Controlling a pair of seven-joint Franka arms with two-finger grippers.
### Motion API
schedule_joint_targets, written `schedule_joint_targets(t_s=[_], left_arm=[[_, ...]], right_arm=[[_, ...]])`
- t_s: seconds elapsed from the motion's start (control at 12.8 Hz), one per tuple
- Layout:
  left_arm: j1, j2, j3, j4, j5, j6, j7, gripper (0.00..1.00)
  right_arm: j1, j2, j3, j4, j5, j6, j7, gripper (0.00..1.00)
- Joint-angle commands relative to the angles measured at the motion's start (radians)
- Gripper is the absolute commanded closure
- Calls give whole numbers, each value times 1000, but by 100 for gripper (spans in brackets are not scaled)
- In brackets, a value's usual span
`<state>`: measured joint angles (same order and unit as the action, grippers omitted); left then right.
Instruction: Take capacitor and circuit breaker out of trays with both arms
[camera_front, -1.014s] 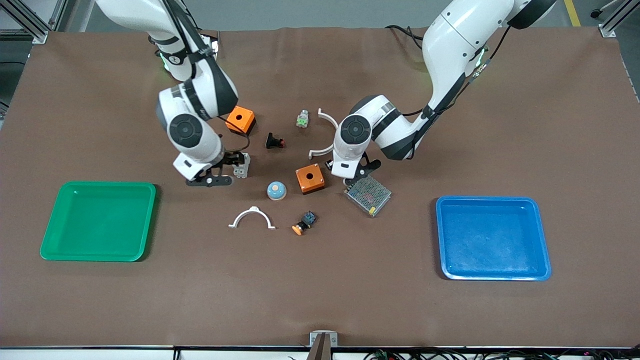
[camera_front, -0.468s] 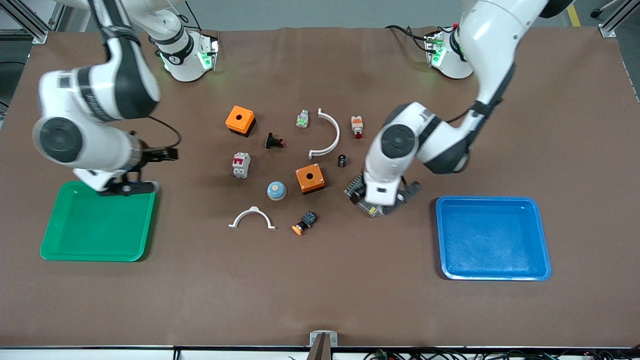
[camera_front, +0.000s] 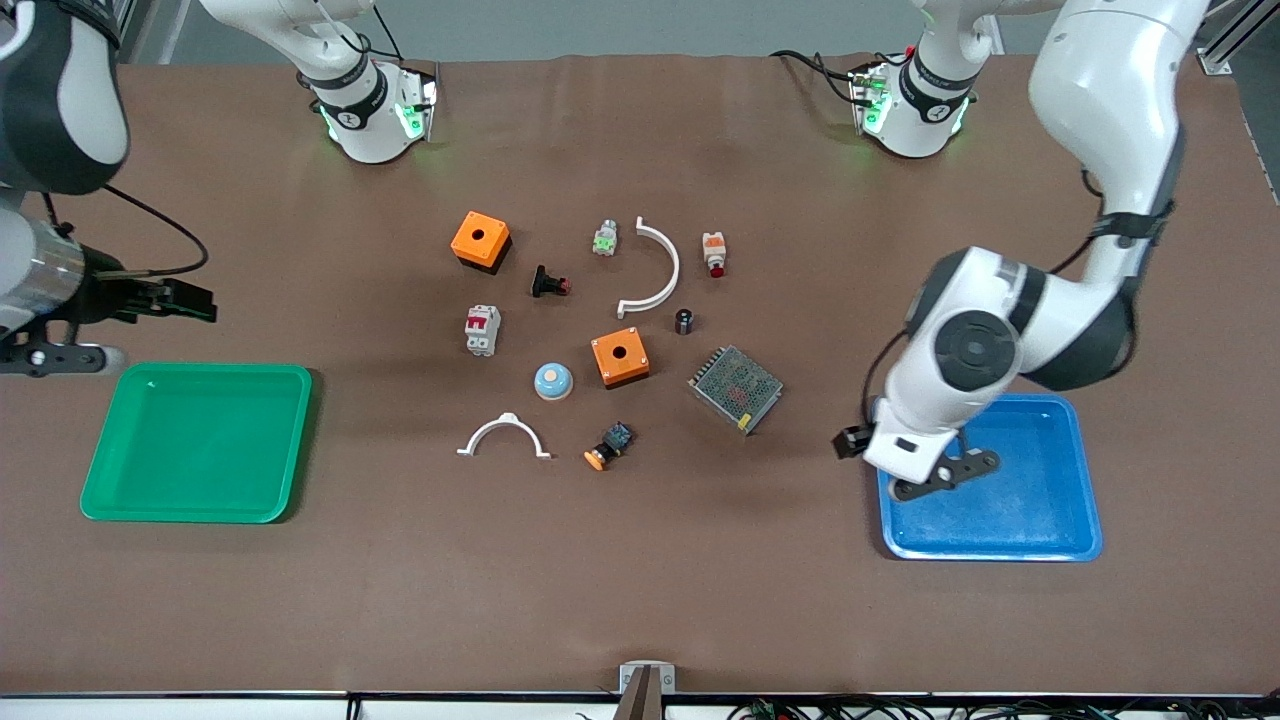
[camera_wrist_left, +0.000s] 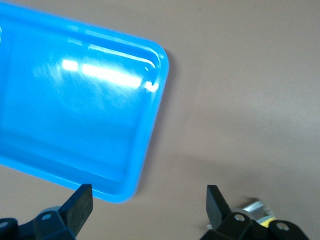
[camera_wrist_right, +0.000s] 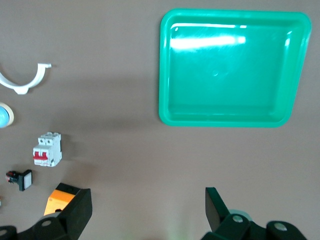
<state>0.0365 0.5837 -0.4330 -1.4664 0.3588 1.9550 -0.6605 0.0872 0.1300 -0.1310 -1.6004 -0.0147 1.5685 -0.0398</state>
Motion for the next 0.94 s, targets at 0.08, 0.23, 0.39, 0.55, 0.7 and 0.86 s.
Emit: schedule_joint_targets(t_s=[0.08, 0.23, 0.39, 0.55, 0.7, 0.86], left_arm=[[25, -39, 20, 100, 19, -145, 275, 0], [66, -76, 17, 101, 11, -146, 385, 0], [109, -126, 8, 100, -1, -165, 453, 0], [118, -189, 22, 100, -110, -224, 496, 0], [131, -264, 80, 90, -161, -252, 568, 0], [116, -315, 135, 87, -166, -316, 648, 0]], right_arm=[[-40, 7, 18, 28, -11, -15, -46, 0], [-67, 7, 19, 28, -7, -15, -66, 0], [-73, 8, 18, 30, -5, -15, -71, 0], [-77, 8, 18, 34, -4, -15, -72, 0], [-77, 10, 19, 43, -1, -15, -66, 0], [-78, 10, 18, 43, -2, -15, -65, 0]])
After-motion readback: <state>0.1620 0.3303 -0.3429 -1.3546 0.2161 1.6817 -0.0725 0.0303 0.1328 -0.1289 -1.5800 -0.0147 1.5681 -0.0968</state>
